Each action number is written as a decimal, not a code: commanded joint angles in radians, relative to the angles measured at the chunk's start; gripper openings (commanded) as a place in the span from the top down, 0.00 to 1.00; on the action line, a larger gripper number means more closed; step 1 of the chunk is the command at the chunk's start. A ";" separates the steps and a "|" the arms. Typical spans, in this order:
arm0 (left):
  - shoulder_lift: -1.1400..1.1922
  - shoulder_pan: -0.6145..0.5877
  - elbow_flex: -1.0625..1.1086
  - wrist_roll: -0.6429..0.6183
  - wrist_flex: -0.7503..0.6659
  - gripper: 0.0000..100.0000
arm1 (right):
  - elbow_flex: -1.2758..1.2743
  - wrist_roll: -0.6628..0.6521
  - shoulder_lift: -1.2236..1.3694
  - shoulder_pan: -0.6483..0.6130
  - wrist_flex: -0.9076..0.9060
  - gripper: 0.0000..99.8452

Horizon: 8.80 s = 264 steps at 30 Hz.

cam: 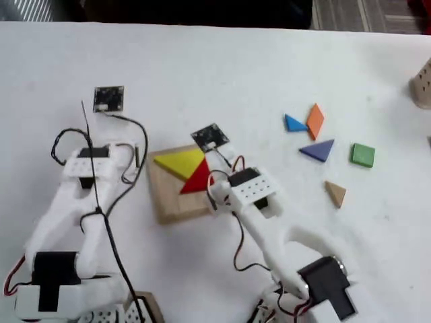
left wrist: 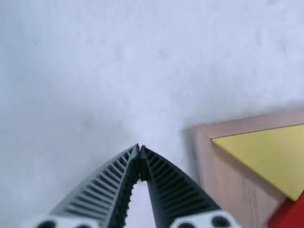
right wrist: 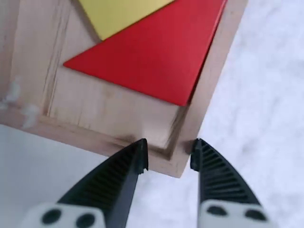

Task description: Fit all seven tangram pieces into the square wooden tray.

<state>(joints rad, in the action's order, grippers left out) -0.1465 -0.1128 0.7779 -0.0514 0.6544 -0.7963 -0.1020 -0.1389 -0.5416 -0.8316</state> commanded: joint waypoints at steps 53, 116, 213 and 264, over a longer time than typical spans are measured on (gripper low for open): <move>-0.005 -0.035 -0.037 -0.005 -0.104 0.98 | -0.044 0.023 -0.229 0.071 -0.065 0.81; -0.013 0.047 0.003 0.121 -0.104 0.98 | -0.017 -0.221 -0.031 -0.120 0.101 0.98; -0.392 0.608 0.509 -0.051 -0.482 0.98 | -0.084 -0.068 -0.197 0.298 0.162 0.98; 0.137 0.621 0.005 -0.614 -0.089 0.76 | 0.169 -0.075 -0.068 0.535 -0.143 0.98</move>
<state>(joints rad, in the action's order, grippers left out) -0.0637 0.5163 0.8730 -0.6314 0.5224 -0.6582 -0.1726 -0.1603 -0.0153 -0.9697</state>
